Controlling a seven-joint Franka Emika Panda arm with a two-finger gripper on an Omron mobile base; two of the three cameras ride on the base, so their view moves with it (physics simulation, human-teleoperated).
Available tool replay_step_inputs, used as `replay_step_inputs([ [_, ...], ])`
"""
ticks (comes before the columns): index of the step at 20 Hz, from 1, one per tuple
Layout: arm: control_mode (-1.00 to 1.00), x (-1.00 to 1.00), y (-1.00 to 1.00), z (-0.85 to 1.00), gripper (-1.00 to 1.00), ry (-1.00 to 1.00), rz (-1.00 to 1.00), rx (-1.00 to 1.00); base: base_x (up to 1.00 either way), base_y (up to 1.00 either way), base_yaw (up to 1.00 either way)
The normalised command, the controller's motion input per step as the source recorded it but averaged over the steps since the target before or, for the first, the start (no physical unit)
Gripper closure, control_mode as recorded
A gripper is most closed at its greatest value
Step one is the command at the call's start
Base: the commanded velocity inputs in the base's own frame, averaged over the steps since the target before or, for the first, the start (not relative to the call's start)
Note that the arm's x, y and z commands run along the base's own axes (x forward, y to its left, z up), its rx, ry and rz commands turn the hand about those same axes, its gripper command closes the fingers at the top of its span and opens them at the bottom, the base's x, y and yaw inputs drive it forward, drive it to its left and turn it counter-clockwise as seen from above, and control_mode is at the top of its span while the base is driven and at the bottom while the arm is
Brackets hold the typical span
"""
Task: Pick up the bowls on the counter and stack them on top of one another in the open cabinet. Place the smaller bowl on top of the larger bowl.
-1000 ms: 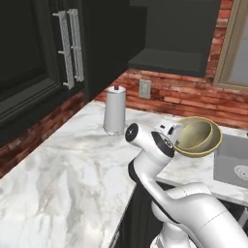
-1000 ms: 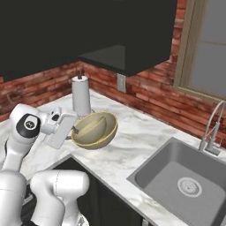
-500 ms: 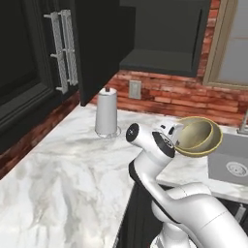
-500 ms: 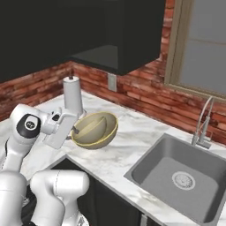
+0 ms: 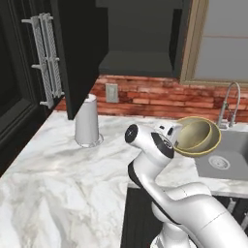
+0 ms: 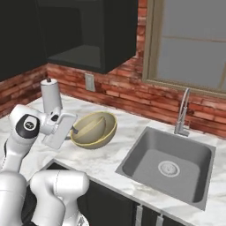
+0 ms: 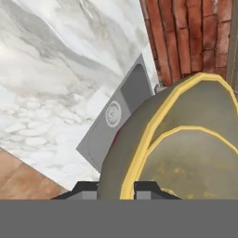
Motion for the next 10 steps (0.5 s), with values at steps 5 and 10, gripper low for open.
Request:
replay_step_inputs([
  [5, 1.00, 0.00, 0.00, 0.00, 1.00, 0.00, 0.00, 0.00, 0.76, 0.25, -0.37],
  [10, 1.00, 0.00, 0.00, 0.00, 1.00, 0.00, 0.00, 0.00, 0.76, 0.41, -0.29],
])
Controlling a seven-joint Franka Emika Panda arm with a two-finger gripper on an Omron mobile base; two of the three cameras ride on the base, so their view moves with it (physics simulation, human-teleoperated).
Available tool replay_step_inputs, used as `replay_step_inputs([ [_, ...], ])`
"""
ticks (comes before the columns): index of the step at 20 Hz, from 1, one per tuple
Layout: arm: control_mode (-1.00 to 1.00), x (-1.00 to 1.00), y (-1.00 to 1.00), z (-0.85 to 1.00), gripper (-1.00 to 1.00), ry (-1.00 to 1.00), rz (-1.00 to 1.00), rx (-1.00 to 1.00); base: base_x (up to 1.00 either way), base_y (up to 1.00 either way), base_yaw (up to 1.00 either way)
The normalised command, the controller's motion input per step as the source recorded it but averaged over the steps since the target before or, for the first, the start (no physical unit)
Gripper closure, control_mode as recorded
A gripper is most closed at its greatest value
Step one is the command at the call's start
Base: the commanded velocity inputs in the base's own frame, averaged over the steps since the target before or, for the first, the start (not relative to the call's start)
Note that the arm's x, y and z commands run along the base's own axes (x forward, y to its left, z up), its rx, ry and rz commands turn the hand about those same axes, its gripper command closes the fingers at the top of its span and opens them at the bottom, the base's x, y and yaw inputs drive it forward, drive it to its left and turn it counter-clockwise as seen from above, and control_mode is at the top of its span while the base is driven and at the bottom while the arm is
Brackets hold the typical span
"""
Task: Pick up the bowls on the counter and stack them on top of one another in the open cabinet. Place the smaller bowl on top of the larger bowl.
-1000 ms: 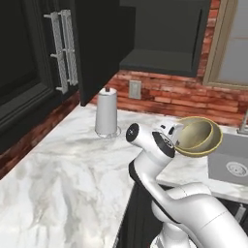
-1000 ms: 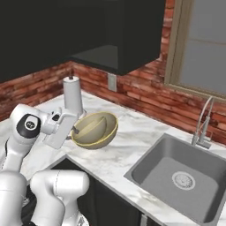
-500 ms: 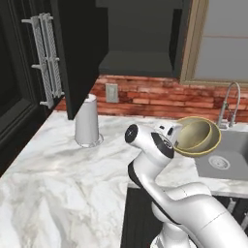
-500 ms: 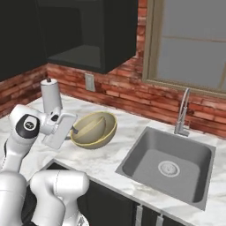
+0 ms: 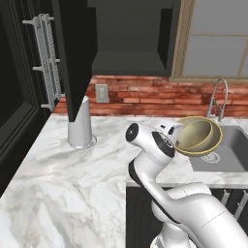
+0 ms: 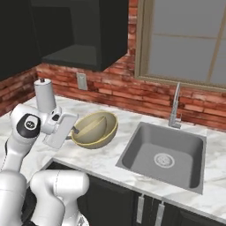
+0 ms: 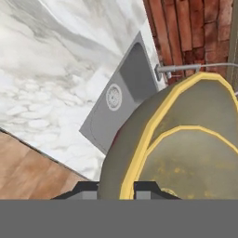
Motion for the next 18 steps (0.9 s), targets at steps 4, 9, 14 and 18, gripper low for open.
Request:
replay_step_inputs([
  [4, 1.00, 0.00, 0.00, 0.00, 1.00, 0.00, 0.00, 0.00, 0.89, 0.39, -0.17],
  [9, 1.00, 0.00, 0.00, 0.00, 1.00, 0.00, 0.00, 0.00, 0.98, 0.08, -0.08],
  [14, 1.00, 0.00, 0.00, 0.00, 1.00, 0.00, 0.00, 0.00, 0.80, -0.32, -0.01],
  [18, 1.00, 0.00, 0.00, 0.00, 1.00, 0.00, 0.00, 0.00, 0.22, -0.62, -0.04],
])
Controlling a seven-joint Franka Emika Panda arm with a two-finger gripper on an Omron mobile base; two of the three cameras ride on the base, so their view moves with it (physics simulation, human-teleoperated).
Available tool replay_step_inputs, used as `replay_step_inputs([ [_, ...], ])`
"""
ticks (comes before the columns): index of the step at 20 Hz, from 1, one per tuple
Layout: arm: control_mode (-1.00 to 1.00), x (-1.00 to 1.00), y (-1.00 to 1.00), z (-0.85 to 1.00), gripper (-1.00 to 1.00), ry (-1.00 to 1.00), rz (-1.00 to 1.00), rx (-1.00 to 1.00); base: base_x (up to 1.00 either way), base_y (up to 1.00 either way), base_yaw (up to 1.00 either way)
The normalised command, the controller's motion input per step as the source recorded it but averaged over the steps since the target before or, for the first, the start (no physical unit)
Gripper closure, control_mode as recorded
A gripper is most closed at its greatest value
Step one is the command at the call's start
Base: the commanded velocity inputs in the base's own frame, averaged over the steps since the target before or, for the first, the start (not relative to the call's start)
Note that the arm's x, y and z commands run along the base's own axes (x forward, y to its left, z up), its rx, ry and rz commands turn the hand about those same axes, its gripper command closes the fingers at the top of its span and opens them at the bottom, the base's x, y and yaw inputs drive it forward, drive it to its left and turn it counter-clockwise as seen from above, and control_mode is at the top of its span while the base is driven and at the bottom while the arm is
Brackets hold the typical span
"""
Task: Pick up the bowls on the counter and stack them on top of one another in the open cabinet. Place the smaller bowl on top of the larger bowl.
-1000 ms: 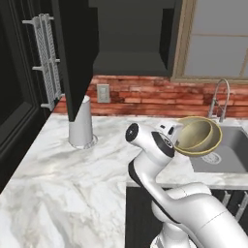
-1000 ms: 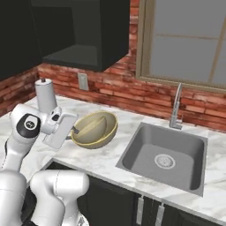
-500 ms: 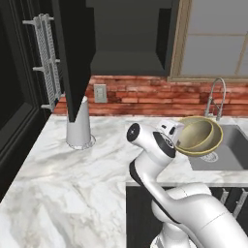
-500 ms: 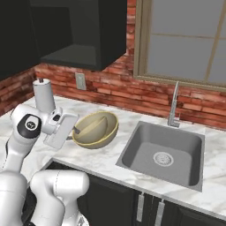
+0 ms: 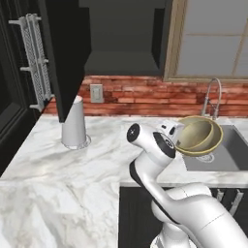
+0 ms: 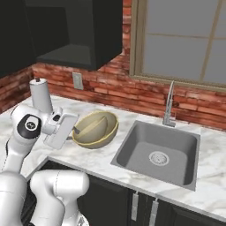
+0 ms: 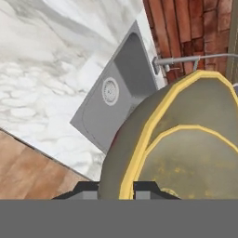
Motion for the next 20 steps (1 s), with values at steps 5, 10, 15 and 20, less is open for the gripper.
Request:
replay_step_inputs([
  [5, 1.00, 0.00, 0.00, 0.00, 1.00, 0.00, 0.00, 0.00, 0.00, -0.68, -0.07],
  [10, 1.00, 0.00, 0.00, 0.00, 1.00, 0.00, 0.00, 0.00, 0.19, -0.43, -0.04],
  [15, 1.00, 0.00, 0.00, 0.00, 1.00, 0.00, 0.00, 0.00, 0.54, 0.11, -0.03],
  [20, 1.00, 0.00, 0.00, 0.00, 1.00, 0.00, 0.00, 0.00, 0.56, 0.29, -0.05],
])
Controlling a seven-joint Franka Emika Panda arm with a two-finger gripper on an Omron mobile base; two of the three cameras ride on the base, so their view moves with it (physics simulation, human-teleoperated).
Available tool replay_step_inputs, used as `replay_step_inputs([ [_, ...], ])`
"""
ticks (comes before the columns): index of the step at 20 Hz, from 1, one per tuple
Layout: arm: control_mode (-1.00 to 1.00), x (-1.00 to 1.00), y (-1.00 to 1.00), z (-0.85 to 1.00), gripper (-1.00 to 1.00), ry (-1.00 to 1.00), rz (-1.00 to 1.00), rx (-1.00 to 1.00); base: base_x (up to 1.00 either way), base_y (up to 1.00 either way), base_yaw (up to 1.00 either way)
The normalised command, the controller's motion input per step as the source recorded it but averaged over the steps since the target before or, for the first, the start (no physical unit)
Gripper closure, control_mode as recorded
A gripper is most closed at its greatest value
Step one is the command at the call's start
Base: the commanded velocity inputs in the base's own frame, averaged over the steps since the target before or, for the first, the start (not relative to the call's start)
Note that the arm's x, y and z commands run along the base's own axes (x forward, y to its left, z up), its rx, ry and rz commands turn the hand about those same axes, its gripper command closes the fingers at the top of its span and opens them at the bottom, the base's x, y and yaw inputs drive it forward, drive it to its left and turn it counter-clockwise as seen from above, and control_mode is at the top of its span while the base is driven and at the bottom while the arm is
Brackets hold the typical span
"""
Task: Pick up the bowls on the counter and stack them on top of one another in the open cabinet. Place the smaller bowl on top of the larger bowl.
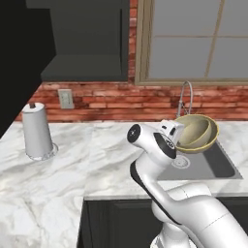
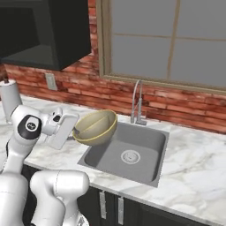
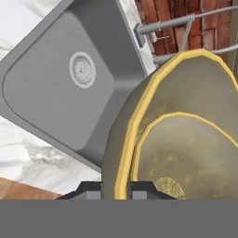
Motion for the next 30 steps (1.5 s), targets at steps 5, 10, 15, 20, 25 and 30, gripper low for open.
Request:
replay_step_inputs([
  [5, 1.00, 0.00, 0.00, 0.00, 1.00, 0.00, 0.00, 0.00, 0.26, 0.41, -0.04],
  [10, 1.00, 0.00, 0.00, 0.00, 1.00, 0.00, 0.00, 0.00, 0.19, 0.65, -0.01],
  [15, 1.00, 0.00, 0.00, 0.00, 1.00, 0.00, 0.00, 0.00, 0.13, 0.63, 0.00],
  [20, 1.00, 0.00, 0.00, 0.00, 1.00, 0.00, 0.00, 0.00, 0.01, 0.78, 0.00],
  [25, 1.00, 0.00, 0.00, 0.00, 1.00, 0.00, 0.00, 0.00, 0.05, 0.70, 0.00],
  [30, 1.00, 0.00, 0.00, 0.00, 1.00, 0.00, 0.00, 0.00, 0.06, 0.20, 0.00],
])
